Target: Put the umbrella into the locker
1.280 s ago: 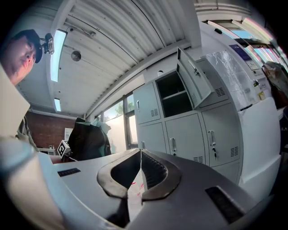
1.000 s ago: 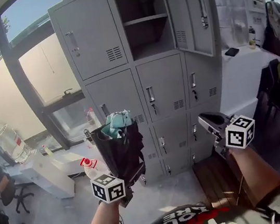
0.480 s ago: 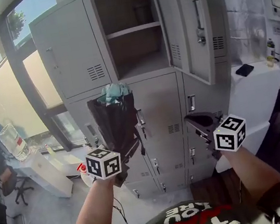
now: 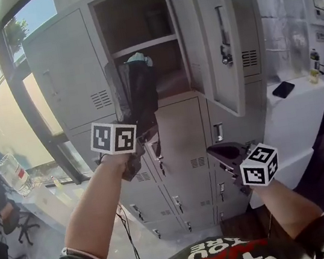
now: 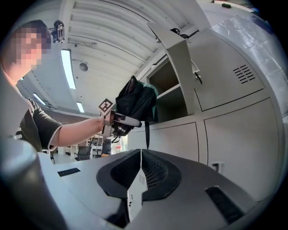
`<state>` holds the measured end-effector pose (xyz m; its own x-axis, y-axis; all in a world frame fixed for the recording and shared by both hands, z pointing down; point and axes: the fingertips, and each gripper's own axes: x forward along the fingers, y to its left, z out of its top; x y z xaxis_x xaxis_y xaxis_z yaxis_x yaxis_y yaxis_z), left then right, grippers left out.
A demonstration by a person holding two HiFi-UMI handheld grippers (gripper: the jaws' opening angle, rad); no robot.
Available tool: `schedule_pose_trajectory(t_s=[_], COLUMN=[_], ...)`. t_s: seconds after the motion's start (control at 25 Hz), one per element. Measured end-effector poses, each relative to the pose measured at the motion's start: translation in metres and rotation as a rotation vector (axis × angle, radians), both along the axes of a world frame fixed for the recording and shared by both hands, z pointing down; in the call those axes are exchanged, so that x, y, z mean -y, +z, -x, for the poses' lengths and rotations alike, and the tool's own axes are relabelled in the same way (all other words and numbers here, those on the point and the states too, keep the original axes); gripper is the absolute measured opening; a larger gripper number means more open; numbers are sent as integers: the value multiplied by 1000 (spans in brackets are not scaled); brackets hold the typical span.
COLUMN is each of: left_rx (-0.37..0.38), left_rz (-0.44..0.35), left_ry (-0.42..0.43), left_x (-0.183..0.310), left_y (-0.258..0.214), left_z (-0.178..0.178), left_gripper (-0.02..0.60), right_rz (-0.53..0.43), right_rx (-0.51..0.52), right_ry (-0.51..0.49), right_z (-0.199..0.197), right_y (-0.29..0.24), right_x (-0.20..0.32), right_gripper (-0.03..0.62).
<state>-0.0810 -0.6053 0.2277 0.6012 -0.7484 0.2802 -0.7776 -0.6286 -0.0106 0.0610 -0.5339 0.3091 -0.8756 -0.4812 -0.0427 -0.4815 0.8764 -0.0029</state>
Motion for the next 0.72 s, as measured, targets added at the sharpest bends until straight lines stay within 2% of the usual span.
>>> schedule_pose_trajectory(t_s=[0.12, 0.24, 0.32, 0.52, 0.6, 0.72], left_rx=[-44, -28, 39, 276, 358, 425], left_rz=[114, 191, 200, 211, 238, 317], left_ry=[-2, -40, -86, -188, -223, -262], left_x=[24, 45, 58, 81, 88, 94], left_y=[-4, 1, 1, -7, -9, -9], left_z=[-10, -9, -2, 19, 25, 27], left_gripper=[126, 126, 126, 126, 126, 130], right_rz=[8, 21, 25, 28, 33, 43], right_rx=[11, 14, 11, -8, -14, -21], right_ry=[10, 23, 24, 26, 29, 29], right_z=[-10, -20, -24, -36, -39, -44], right_y=[1, 5, 7, 11, 12, 15], right_x=[5, 11, 13, 17, 19, 21], right_gripper=[37, 37, 37, 37, 37, 37])
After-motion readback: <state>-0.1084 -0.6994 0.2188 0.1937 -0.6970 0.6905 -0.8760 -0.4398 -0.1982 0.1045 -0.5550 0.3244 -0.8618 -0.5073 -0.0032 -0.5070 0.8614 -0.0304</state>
